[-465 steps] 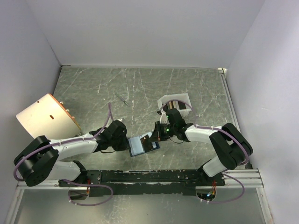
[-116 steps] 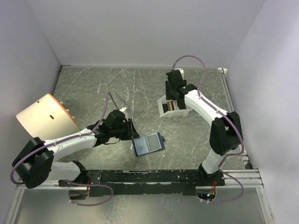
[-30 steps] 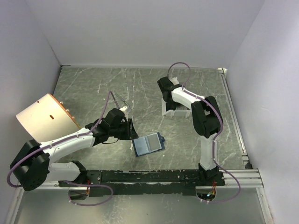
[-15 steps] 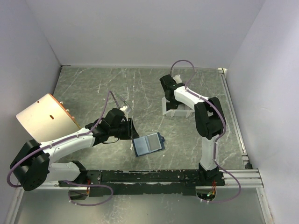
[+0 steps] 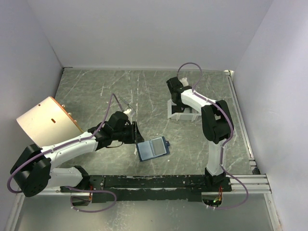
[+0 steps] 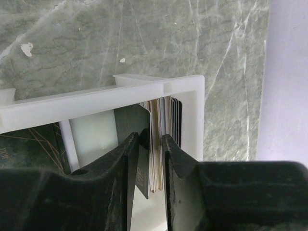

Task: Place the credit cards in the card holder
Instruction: Pick up the credit card from the storage box.

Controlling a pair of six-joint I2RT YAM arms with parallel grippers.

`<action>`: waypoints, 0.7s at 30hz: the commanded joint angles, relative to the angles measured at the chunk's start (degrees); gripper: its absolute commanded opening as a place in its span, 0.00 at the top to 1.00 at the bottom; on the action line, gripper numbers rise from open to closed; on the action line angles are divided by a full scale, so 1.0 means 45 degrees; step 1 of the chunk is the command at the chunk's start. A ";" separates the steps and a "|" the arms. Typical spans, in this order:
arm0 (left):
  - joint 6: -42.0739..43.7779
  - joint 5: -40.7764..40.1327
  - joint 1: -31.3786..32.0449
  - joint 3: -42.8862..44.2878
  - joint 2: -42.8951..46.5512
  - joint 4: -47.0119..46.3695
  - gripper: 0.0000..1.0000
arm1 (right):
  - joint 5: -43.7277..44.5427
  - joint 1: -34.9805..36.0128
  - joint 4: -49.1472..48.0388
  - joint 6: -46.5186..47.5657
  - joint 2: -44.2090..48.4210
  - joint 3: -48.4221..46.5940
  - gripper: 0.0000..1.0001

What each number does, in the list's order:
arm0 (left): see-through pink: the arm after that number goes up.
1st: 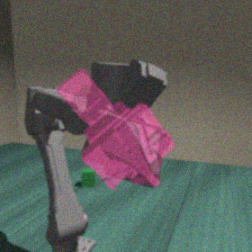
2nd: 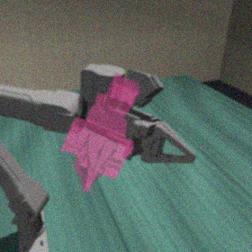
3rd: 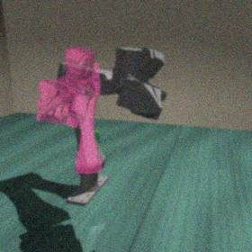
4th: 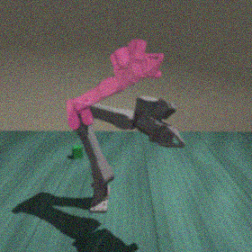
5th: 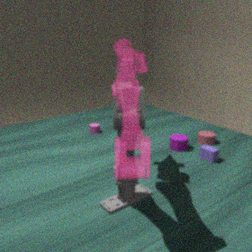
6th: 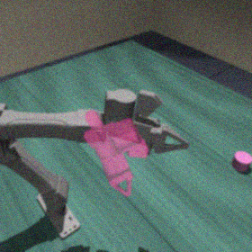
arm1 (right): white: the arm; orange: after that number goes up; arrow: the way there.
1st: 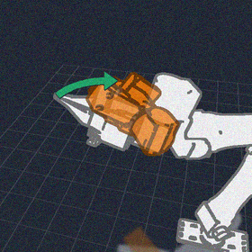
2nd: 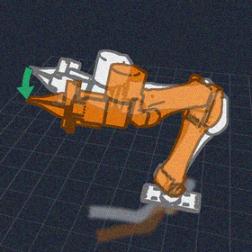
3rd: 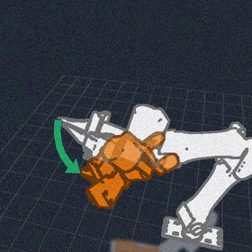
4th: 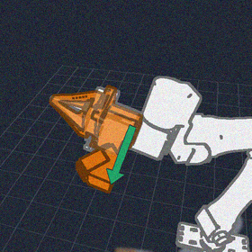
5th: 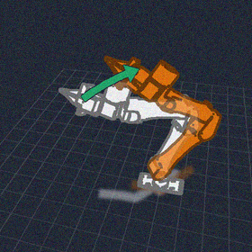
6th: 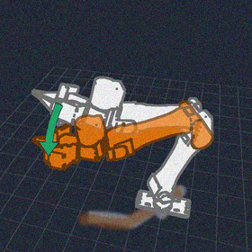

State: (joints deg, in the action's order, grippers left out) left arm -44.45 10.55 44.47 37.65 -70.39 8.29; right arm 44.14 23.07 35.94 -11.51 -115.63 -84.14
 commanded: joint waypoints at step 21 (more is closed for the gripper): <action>-0.0514 0.0433 -0.0003 -0.0567 -0.0009 -0.0975 0.58 | -0.0323 -0.0263 0.0311 -0.0178 0.0713 -0.0378 0.91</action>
State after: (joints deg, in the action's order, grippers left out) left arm -46.11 11.16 44.47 36.05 -70.52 6.52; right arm 42.13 22.55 35.92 -11.73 -115.09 -84.03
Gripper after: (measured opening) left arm 0.423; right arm 0.118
